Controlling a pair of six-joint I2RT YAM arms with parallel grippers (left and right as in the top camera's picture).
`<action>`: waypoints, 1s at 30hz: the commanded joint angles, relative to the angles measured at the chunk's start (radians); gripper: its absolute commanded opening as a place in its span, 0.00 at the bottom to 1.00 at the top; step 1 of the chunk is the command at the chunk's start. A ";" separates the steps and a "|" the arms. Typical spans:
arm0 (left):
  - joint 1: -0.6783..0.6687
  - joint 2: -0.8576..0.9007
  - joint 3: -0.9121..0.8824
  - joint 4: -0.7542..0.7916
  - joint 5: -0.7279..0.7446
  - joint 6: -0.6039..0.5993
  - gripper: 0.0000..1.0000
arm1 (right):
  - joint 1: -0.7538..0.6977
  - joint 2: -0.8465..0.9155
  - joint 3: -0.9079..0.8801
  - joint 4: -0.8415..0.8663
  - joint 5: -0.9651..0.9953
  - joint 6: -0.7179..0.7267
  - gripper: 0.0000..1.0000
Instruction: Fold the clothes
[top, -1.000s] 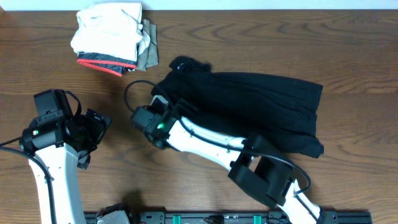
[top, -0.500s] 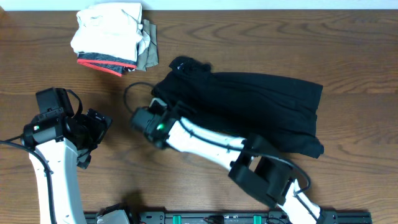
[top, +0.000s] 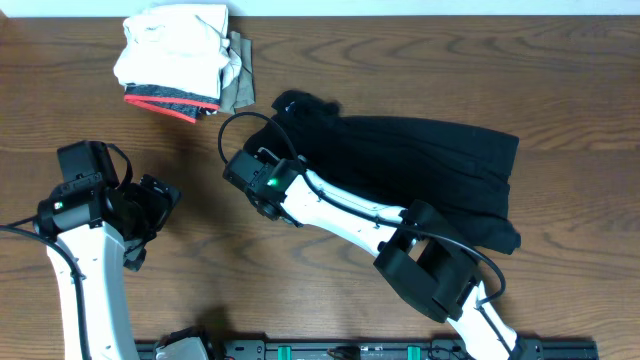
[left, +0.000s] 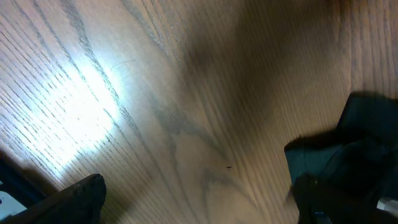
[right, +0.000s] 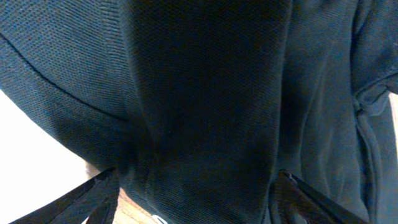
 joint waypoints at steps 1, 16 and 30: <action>0.007 0.003 -0.001 -0.002 0.002 0.011 0.98 | -0.002 0.032 0.015 0.006 -0.008 -0.011 0.76; 0.007 0.003 -0.001 0.009 0.002 0.029 0.98 | -0.009 0.061 0.016 0.013 0.082 -0.011 0.52; 0.007 0.003 -0.001 0.010 0.002 0.029 0.98 | -0.007 0.045 0.018 0.010 0.082 -0.011 0.39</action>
